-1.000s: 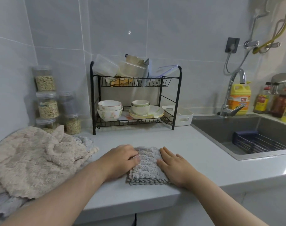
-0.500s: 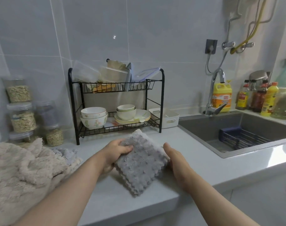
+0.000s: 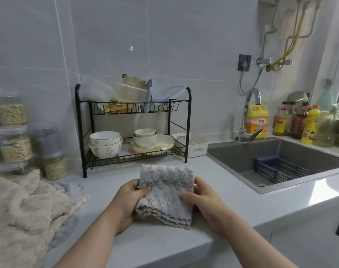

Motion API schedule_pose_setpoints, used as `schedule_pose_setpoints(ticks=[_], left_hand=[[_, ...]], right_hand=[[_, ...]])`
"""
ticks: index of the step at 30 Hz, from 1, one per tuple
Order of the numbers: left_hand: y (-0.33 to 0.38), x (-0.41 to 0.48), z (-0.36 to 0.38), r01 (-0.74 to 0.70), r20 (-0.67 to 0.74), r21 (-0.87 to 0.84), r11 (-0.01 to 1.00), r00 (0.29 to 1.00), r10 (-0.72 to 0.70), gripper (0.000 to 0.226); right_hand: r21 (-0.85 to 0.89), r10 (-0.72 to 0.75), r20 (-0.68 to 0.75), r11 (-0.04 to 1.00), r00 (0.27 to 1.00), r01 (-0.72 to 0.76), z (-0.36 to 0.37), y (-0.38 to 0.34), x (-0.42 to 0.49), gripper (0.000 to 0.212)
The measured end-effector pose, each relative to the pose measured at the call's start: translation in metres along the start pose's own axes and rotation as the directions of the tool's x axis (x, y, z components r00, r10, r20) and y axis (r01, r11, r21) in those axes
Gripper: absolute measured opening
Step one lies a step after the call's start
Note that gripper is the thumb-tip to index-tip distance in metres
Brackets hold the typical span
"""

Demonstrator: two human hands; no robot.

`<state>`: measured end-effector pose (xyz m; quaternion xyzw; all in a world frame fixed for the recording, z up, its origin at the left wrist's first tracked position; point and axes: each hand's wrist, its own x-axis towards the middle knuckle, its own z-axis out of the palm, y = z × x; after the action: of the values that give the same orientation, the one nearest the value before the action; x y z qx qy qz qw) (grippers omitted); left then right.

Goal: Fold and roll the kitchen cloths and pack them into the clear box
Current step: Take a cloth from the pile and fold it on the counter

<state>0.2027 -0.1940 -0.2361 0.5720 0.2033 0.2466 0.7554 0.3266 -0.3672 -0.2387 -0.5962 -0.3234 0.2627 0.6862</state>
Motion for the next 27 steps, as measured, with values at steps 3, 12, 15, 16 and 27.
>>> schedule_pose_setpoints(ticks=[3,12,15,16,27], left_hand=[[0.001,-0.004,0.002,-0.016,0.061,0.015,1.0,0.998,0.015,0.022],[0.002,0.002,-0.004,0.039,0.026,-0.072,0.997,0.999,-0.038,0.034],[0.001,0.003,-0.005,0.055,0.0,-0.085,0.995,0.998,-0.055,0.038],[0.001,0.003,-0.005,0.056,-0.005,-0.074,0.996,0.998,-0.057,0.042],[-0.001,-0.002,0.0,-0.012,-0.039,-0.01,1.0,0.999,0.012,0.011]], right_hand=[[-0.058,-0.032,-0.052,0.998,0.998,0.029,-0.001,0.0,0.001,0.042],[0.075,0.006,-0.096,0.997,0.995,0.002,-0.005,0.002,0.002,0.02],[0.124,0.025,-0.1,0.992,0.995,-0.012,-0.009,0.007,0.006,0.031],[0.142,0.031,-0.099,0.99,0.995,-0.017,-0.008,0.008,0.007,0.034],[0.257,0.112,-0.118,0.963,0.987,-0.078,-0.004,0.001,0.006,0.04]])
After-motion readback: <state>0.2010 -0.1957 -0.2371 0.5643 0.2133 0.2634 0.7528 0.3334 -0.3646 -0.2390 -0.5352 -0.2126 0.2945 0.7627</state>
